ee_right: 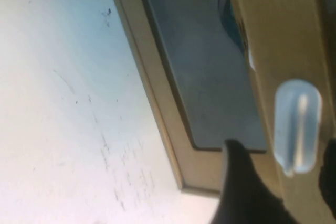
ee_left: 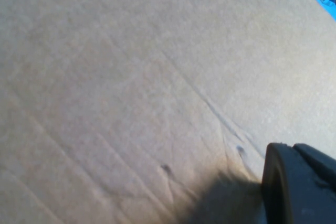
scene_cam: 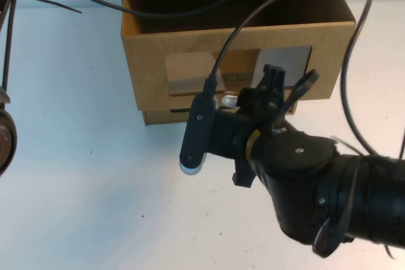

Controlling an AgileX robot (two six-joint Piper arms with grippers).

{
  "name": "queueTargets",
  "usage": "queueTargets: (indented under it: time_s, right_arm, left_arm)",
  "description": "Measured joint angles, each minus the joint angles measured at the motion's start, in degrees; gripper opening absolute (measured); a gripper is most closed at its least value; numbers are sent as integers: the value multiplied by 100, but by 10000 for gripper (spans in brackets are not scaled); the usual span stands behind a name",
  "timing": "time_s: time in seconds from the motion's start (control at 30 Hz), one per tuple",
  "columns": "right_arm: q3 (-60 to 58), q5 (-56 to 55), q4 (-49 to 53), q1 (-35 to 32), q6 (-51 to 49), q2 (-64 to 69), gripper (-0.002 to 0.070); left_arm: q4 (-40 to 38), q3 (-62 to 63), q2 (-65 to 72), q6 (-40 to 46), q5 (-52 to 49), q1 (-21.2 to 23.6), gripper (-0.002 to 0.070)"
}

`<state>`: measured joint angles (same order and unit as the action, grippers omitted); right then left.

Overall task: Open the shoe box
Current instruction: 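Pull the top drawer of the cardboard box fully open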

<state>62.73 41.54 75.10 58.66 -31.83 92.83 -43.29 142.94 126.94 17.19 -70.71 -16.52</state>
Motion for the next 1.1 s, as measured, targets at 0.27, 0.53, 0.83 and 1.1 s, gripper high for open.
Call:
queueTargets:
  time_s: [0.27, 0.53, 0.83, 1.1]
  right_arm:
    - [1, -67, 459, 0, -320, 222, 260]
    - [1, -81, 908, 0, -822, 225, 216]
    - [1, -59, 993, 0, -856, 304, 72]
    - [1, 56, 1039, 0, -860, 356, 8]
  left_arm:
    - [0, 0, 0, -9, 9, 0, -5]
    - [0, 0, 0, -9, 9, 0, -5]
    - [0, 0, 0, -9, 9, 0, -5]
    - [0, 0, 0, -9, 9, 0, -5]
